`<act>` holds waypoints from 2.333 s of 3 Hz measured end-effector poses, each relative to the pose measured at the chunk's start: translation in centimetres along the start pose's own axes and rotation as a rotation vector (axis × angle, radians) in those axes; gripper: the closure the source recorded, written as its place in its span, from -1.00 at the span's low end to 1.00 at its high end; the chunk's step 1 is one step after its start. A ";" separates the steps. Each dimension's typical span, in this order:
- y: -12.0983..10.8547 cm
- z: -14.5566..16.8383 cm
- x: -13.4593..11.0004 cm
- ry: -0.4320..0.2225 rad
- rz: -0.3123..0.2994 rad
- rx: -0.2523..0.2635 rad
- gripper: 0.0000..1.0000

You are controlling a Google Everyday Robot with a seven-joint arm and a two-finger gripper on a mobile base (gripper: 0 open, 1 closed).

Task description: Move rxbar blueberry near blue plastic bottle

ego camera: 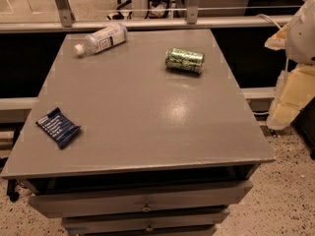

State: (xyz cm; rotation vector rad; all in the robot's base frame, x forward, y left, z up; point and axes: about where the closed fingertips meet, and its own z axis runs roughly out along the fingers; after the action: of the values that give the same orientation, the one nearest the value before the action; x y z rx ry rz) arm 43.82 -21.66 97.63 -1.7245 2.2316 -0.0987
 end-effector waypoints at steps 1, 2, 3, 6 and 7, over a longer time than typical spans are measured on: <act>0.0 0.0 0.0 0.000 0.000 0.000 -1.00; 0.4 0.5 -1.1 -0.031 -0.009 -0.007 -1.00; 2.4 2.9 -5.8 -0.136 -0.073 -0.063 -1.00; 10.2 6.7 -22.7 -0.542 -0.302 -0.291 -1.00; 10.1 6.7 -22.7 -0.539 -0.303 -0.289 -1.00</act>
Offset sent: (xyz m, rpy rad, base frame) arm 0.0011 0.0290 -0.0142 0.0684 0.0158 0.0439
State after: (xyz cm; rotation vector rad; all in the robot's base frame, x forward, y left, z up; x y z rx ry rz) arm 41.35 3.59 93.45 -1.9341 1.6453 0.5776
